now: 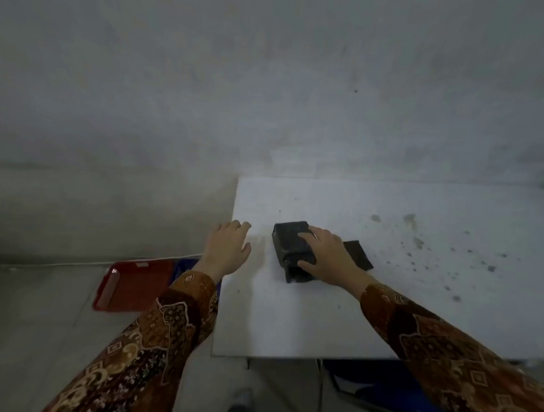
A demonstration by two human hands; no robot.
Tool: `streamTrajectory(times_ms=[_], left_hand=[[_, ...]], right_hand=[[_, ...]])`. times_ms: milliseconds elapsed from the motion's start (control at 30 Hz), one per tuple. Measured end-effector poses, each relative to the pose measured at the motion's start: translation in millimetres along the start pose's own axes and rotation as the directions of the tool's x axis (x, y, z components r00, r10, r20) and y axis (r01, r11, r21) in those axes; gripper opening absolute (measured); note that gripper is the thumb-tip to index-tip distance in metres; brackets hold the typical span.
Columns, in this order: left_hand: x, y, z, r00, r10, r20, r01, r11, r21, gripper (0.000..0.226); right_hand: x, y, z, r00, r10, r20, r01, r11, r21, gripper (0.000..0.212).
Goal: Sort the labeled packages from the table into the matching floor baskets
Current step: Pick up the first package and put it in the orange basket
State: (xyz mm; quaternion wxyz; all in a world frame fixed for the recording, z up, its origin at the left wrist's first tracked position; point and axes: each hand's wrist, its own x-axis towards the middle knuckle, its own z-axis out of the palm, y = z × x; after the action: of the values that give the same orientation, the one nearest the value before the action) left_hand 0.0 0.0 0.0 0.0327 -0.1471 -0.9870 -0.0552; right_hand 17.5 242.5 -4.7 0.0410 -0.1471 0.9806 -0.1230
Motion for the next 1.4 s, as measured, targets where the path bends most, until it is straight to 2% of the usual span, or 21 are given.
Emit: streamTrajectory(times_ms=[67, 233, 367, 467, 533, 600, 667, 733, 800, 900, 1033, 1200, 1300, 1400], left_hand=[[10, -5, 15, 0.998, 0.016, 0.055, -0.015, 1.0, -0.024, 0.043], [59, -22, 57, 0.969, 0.175, 0.176, -0.166, 0.984, -0.065, 0.052], [104, -26, 88, 0.926, 0.285, 0.247, -0.25, 0.955, -0.161, 0.08], [130, -22, 109, 0.857, 0.428, 0.287, -0.397, 0.903, -0.162, 0.096], [142, -22, 122, 0.807, 0.513, 0.293, -0.482, 0.859, -0.174, 0.095], [153, -22, 126, 0.809, 0.541, 0.23, -0.479, 0.833, -0.276, 0.081], [165, -21, 122, 0.845, 0.524, 0.105, -0.444, 0.797, -0.409, 0.065], [178, -21, 111, 0.867, 0.499, -0.008, -0.43, 0.739, -0.519, 0.053], [192, -24, 94, 0.885, 0.462, -0.053, -0.391, 0.678, -0.622, 0.044], [209, -29, 66, 0.92, 0.392, -0.032, -0.272, 0.576, -0.771, 0.04], [212, -26, 34, 0.972, 0.233, 0.008, -0.098, 0.439, -0.893, 0.029], [196, -14, 14, 0.997, 0.003, 0.071, 0.07, 0.099, -0.993, 0.024], [181, -8, 12, 0.99, -0.097, 0.104, 0.106, 0.011, -0.994, 0.024], [165, -3, 15, 0.969, -0.196, 0.147, 0.147, -0.017, -0.989, 0.026]], right_hand=[[6, 1, 16, 1.0, -0.014, 0.025, 0.016, 0.996, -0.088, 0.068], [24, 8, 53, 0.999, -0.018, 0.045, 0.026, 0.983, -0.18, 0.082], [33, 11, 74, 0.999, 0.042, 0.031, -0.036, 0.983, -0.182, 0.085], [36, 14, 80, 0.999, 0.046, -0.005, -0.046, 0.983, -0.179, 0.079], [39, 15, 80, 0.998, 0.049, -0.037, -0.055, 0.982, -0.181, 0.075], [44, 18, 74, 0.997, 0.053, -0.061, -0.06, 0.989, -0.132, 0.071], [51, 23, 61, 0.994, 0.071, -0.081, -0.071, 0.997, -0.003, 0.066], [62, 29, 41, 0.987, 0.125, -0.103, -0.102, 0.972, 0.21, 0.059], [75, 34, 18, 0.973, 0.175, -0.15, -0.108, 0.922, 0.373, 0.05], [98, 39, -17, 0.94, 0.245, -0.238, -0.088, 0.846, 0.526, 0.04], [118, 46, -47, 0.859, 0.386, -0.337, -0.081, 0.752, 0.654, 0.034], [123, 39, -47, 0.814, 0.487, -0.317, -0.051, 0.603, 0.796, 0.024], [122, 33, -41, 0.806, 0.523, -0.279, -0.065, 0.547, 0.835, 0.024], [117, 27, -33, 0.812, 0.537, -0.227, -0.084, 0.494, 0.866, 0.026]])
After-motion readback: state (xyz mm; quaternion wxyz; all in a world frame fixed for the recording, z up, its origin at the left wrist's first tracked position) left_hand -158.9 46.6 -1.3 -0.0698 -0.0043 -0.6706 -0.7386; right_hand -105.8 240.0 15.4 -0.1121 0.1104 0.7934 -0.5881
